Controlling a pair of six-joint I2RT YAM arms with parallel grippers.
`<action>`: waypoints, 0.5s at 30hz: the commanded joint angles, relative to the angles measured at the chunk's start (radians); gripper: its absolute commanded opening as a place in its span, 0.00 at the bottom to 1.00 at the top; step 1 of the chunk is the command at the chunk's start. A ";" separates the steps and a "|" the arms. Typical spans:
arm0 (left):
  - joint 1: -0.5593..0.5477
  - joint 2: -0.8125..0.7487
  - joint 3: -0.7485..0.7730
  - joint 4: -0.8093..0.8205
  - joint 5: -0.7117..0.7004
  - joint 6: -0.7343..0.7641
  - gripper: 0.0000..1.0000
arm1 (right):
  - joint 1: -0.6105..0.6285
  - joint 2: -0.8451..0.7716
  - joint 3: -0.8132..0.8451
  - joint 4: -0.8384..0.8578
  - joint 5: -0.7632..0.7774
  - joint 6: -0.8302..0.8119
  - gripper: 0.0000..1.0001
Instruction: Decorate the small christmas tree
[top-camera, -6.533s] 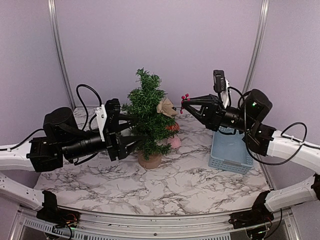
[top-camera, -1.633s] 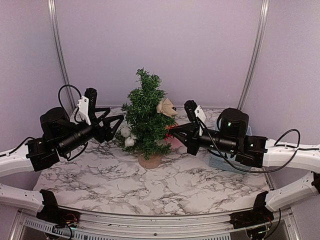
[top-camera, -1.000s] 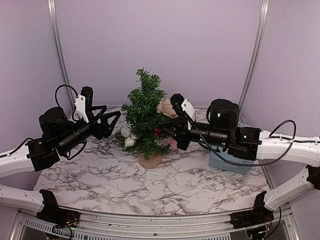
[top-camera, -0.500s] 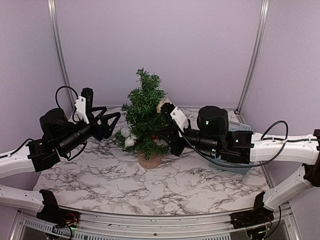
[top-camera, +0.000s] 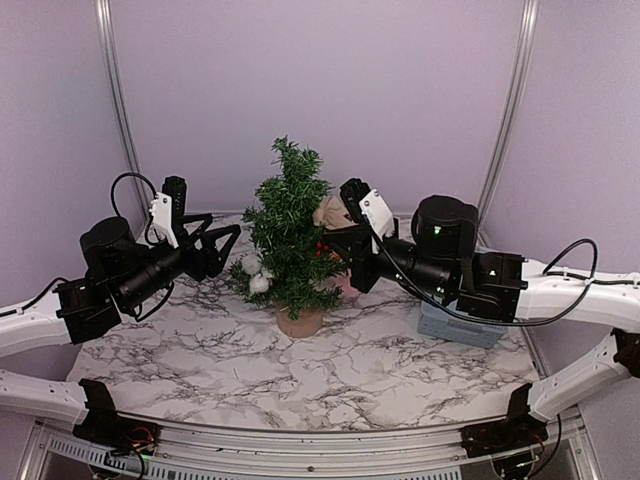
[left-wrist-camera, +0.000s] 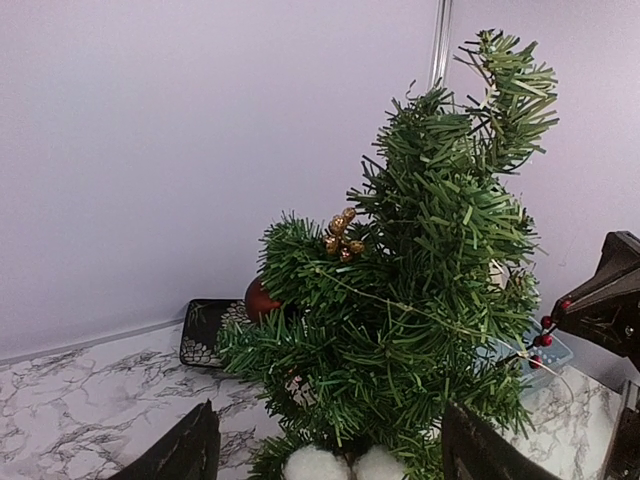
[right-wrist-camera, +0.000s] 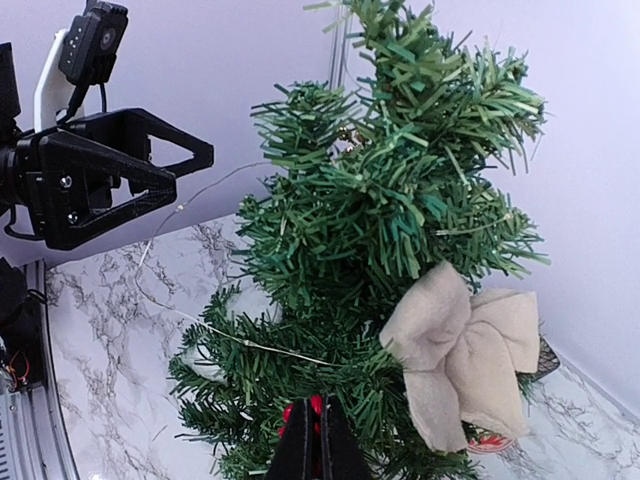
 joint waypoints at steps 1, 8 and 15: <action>0.007 0.002 -0.005 0.044 0.005 0.005 0.77 | 0.006 0.035 0.044 -0.001 0.042 -0.018 0.00; 0.011 -0.002 -0.005 0.044 0.004 0.009 0.77 | 0.004 0.090 0.066 -0.012 0.074 -0.022 0.00; 0.014 0.002 -0.005 0.044 0.005 0.011 0.77 | 0.004 0.128 0.070 -0.019 0.086 -0.033 0.00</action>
